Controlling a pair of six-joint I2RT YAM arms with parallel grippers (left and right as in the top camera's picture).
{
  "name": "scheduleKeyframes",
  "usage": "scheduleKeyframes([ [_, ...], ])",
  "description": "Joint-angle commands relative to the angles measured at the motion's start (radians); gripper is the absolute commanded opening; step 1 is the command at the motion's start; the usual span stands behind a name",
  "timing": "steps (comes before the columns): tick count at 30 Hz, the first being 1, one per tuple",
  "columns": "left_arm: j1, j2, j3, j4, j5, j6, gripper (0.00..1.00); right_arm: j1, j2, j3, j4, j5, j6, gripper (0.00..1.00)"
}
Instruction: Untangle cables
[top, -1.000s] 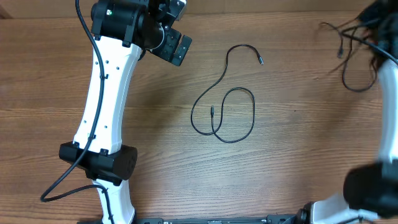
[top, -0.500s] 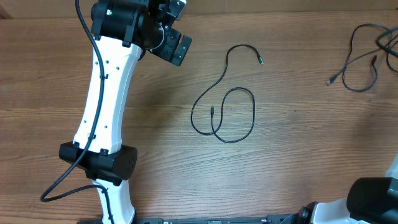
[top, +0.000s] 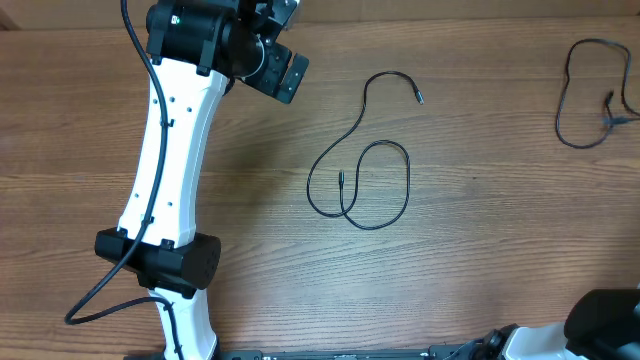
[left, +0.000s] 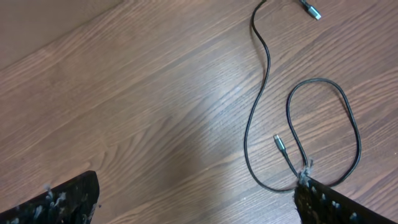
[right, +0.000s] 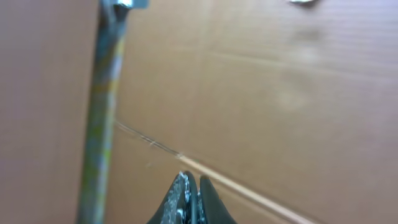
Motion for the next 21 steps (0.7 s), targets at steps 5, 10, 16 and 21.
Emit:
scheduleKeyframes([
  [5,-0.001,0.005,-0.004,0.01,0.01,-0.011,1.0,-0.1,0.01,-0.01,-0.159,-0.166,0.053,0.04],
  [10,-0.001,0.005,-0.004,0.01,0.01,-0.011,1.0,-0.169,0.122,-0.01,-0.282,-0.176,0.192,0.04],
  [16,-0.001,0.005,-0.004,0.032,0.011,-0.015,1.0,-0.199,0.278,-0.01,-0.418,-0.383,0.377,0.04],
  [21,-0.001,0.005,-0.004,0.029,0.011,-0.036,1.0,-0.201,0.406,-0.01,-0.445,-0.57,0.519,0.04],
])
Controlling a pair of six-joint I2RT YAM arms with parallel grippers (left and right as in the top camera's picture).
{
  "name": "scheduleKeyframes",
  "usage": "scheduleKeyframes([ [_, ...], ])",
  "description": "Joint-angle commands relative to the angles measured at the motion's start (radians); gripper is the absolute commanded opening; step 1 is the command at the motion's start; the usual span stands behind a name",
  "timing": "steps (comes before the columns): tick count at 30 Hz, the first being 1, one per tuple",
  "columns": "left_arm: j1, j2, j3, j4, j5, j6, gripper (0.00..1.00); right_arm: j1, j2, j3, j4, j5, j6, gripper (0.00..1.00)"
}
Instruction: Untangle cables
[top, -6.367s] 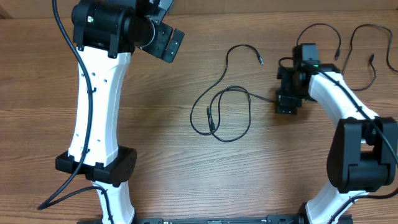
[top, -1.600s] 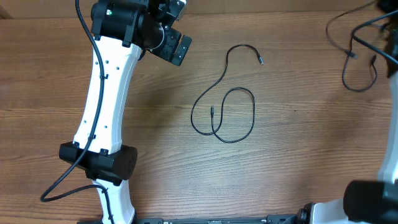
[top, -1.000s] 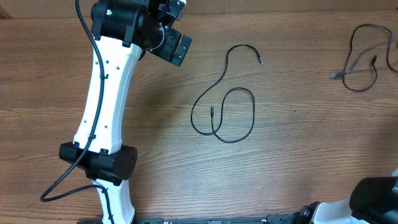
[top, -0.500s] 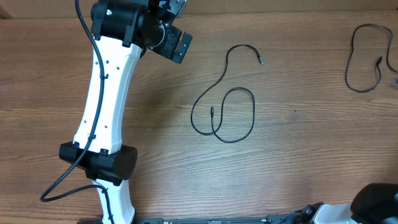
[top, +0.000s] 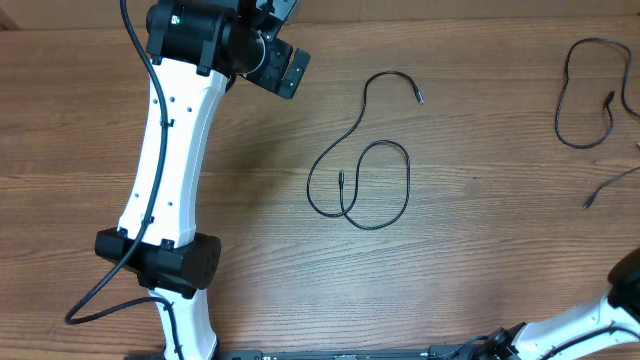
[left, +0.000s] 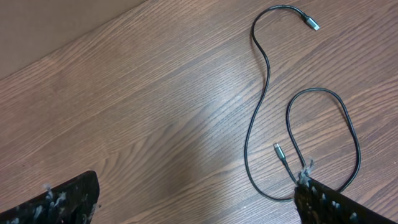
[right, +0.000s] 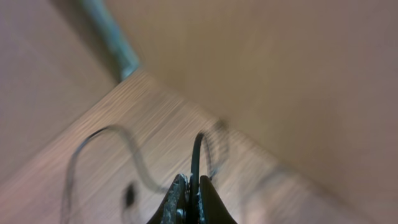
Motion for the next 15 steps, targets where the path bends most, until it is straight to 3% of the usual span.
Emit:
scheduleKeyframes([
  [1,-0.001,0.005,-0.004,0.0,0.008,-0.027,1.0,-0.001,0.083,-0.003,-0.006,-0.227,0.163,0.04],
  [5,-0.001,0.005,-0.004,-0.003,0.008,-0.027,1.0,0.003,0.174,-0.003,-0.036,-0.281,0.224,0.04],
  [15,-0.001,0.005,-0.004,-0.005,0.008,-0.027,1.0,-0.013,0.287,-0.049,-0.145,-0.262,0.212,0.04],
])
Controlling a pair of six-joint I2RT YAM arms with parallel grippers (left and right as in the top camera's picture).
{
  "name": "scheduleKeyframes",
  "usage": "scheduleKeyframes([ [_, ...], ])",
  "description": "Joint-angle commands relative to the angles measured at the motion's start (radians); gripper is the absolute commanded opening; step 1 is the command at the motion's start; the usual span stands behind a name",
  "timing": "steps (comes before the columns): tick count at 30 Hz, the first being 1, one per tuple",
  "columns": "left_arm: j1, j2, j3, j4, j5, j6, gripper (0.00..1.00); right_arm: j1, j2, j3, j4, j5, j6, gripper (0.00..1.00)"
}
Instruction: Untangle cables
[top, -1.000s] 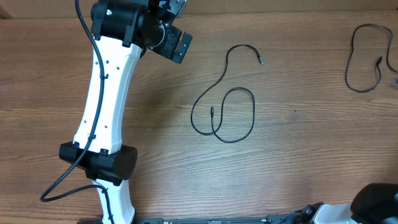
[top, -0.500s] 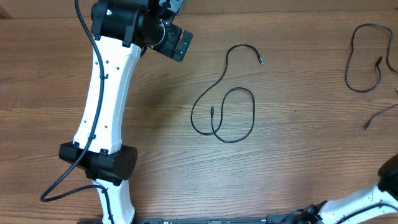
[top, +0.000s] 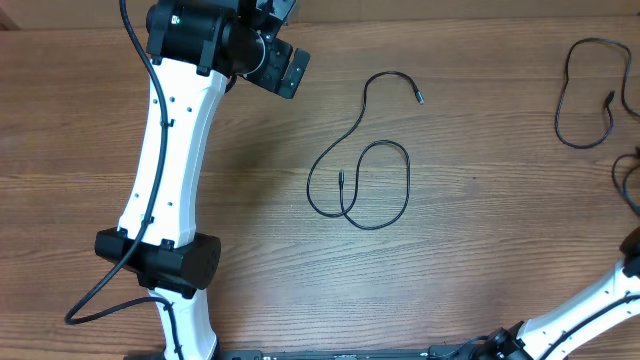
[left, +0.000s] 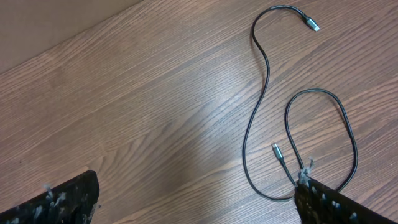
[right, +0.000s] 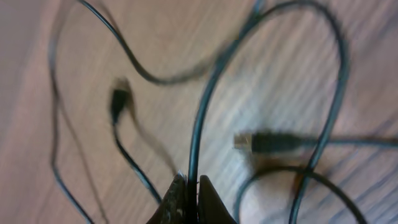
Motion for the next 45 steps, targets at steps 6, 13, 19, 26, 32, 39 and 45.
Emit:
scheduleKeyframes([
  [6,-0.001,0.005,-0.004,0.0,0.008,-0.01,1.0,-0.016,0.007,-0.061,-0.013,0.031,0.006,0.99],
  [13,-0.001,0.005,-0.004,0.0,0.008,-0.01,1.0,-0.015,-0.012,-0.053,-0.023,-0.084,0.006,1.0],
  [19,-0.001,0.005,-0.004,0.001,0.008,-0.006,1.0,-0.006,-0.126,0.015,0.005,-0.247,0.048,1.0],
  [26,-0.001,0.006,-0.004,0.002,0.008,-0.006,1.0,0.028,-0.29,0.072,0.008,-0.142,0.05,1.0],
  [32,-0.001,0.006,-0.004,0.001,0.008,-0.006,1.0,0.067,-0.332,0.072,-0.03,0.023,0.025,1.0],
  [39,-0.001,0.006,-0.004,-0.005,0.008,-0.006,1.0,0.111,-0.304,0.068,-0.151,0.257,-0.022,1.0],
  [45,-0.001,0.006,-0.004,-0.004,0.008,-0.006,1.0,0.15,-0.29,0.067,-0.199,0.015,-0.108,1.0],
])
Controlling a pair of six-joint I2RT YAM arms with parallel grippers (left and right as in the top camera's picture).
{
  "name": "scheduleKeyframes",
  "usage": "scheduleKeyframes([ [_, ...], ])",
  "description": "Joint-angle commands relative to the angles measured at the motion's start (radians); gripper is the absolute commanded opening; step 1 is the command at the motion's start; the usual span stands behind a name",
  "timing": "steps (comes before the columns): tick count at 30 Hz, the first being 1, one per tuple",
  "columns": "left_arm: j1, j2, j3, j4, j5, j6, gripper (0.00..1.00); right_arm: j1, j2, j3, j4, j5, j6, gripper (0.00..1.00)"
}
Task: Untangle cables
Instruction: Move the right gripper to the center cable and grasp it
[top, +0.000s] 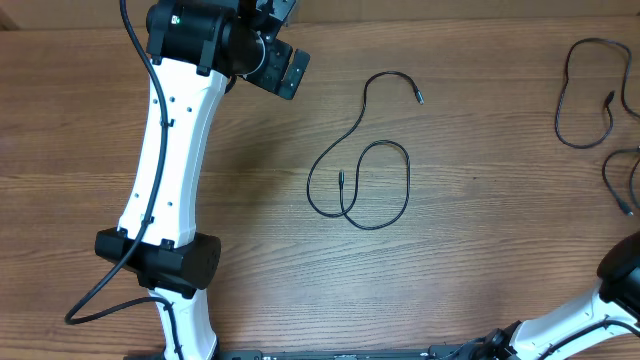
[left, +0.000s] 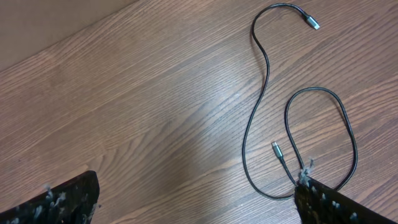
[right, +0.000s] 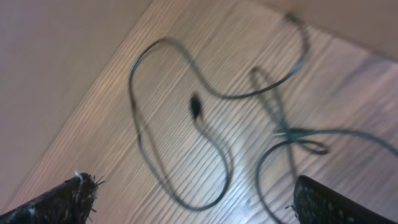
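Note:
A black cable (top: 408, 180) lies mid-table in an S with one closed loop, also seen in the left wrist view (left: 267, 65). At the far right lies a second cable (top: 558, 118), and a third cable (top: 605, 182) curls at the right edge just below it. My left gripper (top: 283, 68) hangs open high over the table's upper left, with nothing between its fingers (left: 196, 183). My right gripper (right: 194, 185) is open above two blurred cables: one cable (right: 134, 106) forms a long loop, the other cable (right: 292, 134) crosses itself beside it.
A cardboard wall (right: 56, 56) borders the table (top: 480, 250) at the back. The white left arm (top: 170, 150) stretches from its base at the bottom left across that side. The right arm's base (top: 620, 275) sits at the bottom right corner.
My right gripper was shut on a cable close over the table; now it is open and higher, and that cable lies loose at the right edge. The left arm has not moved.
My right gripper was first shut and facing the cardboard wall. Then it held a cable whose end hung over the right side, then held it low beside the other cable. Now that cable lies released below the far-right one. The left gripper stayed open throughout.

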Motion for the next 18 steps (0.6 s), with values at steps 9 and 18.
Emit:
scheduleKeyframes([
  [9,0.0,0.005,-0.004,0.016,0.007,-0.006,1.0,0.374,0.042,-0.008,-0.076,-0.174,-0.108,1.0],
  [18,0.002,0.006,-0.004,0.036,-0.006,-0.006,1.0,0.794,0.166,-0.019,-0.092,-0.075,-0.062,1.0],
])
